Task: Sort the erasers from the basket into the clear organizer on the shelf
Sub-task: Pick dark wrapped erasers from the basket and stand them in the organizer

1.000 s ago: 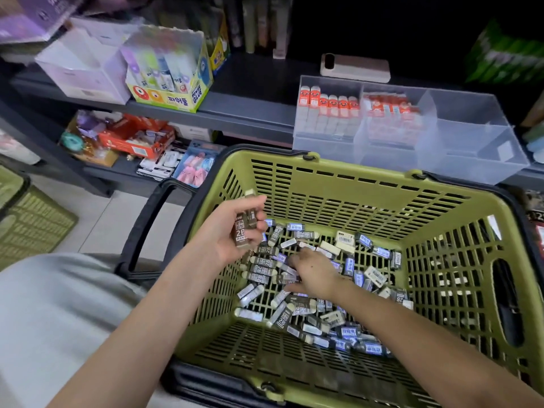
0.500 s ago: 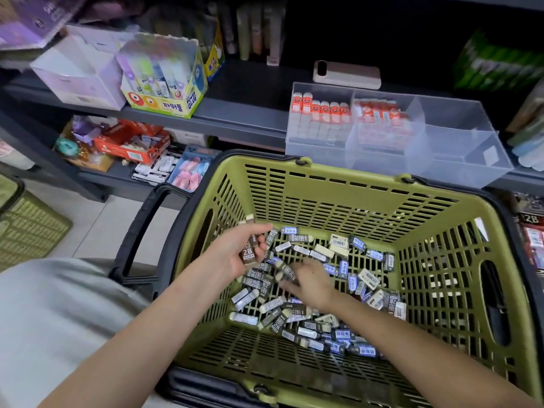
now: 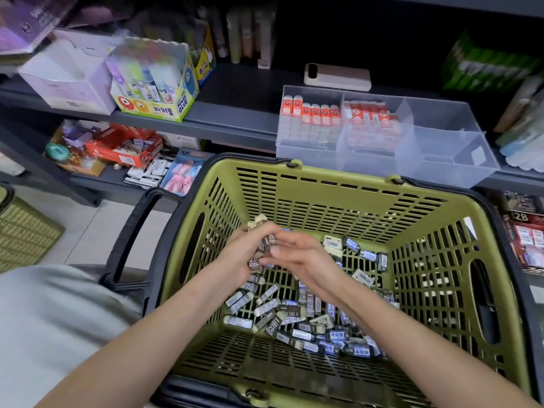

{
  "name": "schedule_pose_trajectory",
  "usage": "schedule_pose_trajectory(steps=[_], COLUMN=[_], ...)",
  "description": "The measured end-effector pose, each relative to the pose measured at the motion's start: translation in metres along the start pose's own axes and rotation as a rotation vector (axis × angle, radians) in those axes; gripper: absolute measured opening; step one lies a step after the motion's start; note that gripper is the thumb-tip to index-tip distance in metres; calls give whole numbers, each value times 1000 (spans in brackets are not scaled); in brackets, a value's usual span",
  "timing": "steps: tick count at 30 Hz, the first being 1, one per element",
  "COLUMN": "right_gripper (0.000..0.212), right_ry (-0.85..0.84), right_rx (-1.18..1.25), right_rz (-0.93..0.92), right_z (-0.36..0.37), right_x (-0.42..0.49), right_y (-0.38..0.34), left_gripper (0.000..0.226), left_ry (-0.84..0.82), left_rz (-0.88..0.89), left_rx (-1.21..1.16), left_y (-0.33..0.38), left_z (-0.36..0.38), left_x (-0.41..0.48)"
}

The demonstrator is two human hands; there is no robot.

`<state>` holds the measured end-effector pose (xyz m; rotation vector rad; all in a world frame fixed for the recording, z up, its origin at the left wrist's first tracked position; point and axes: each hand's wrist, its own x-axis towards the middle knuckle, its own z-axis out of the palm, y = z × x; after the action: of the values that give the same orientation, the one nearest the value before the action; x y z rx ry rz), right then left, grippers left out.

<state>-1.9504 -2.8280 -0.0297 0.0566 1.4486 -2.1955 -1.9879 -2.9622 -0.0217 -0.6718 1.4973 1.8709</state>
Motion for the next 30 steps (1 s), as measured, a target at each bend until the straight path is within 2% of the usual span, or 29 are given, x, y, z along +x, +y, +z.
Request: schedule_pose_trajectory(steps=[2, 3, 5, 7, 8, 10, 14, 17, 19, 21, 23, 26, 30], right_gripper=[29, 24, 16, 18, 24, 33, 32, 31, 25, 18, 19, 29, 33], right_ry=[89, 183, 414, 566, 566, 515, 444, 362, 168, -18, -88, -66, -130], right_rx=[122, 81, -264, -846, -1111, -1434, -1668, -1577, -1400, -1101, -850, -647, -505], right_rz=[26, 37, 39, 75, 127, 224, 208, 83, 17, 47, 69, 28, -38], right_z=[-17, -25, -45, -67, -75, -87, -88, -83, -76, -62, -47, -35, -18], right_x=[4, 9, 22, 37, 43, 52, 58, 51, 42, 30, 23, 20, 22], right_y=[1, 4, 13, 27, 34, 45, 56, 46, 29, 9, -8, -23, -27], left_gripper=[20, 14, 11, 13, 14, 20, 36, 40, 44, 45, 56, 70, 53], left_ry=[8, 20, 54, 45, 32, 49, 174, 251, 311, 312, 195, -69, -280], left_rz=[-75, -108, -148, -180, -184, -153, -2, 142, 306, 397, 320, 123, 43], left_rx=[-96, -138, -248, -333, -327, -248, 1, 207, 447, 618, 657, 589, 588], left_y=[1, 2, 5, 9, 12, 14, 11, 8, 8, 10, 17, 29, 40], left_z=[-2, -2, -5, -7, -8, -9, -11, -14, -17, -18, -19, -21, -26], left_x=[2, 3, 4, 3, 1, 0, 6, 12, 16, 14, 9, -5, -20])
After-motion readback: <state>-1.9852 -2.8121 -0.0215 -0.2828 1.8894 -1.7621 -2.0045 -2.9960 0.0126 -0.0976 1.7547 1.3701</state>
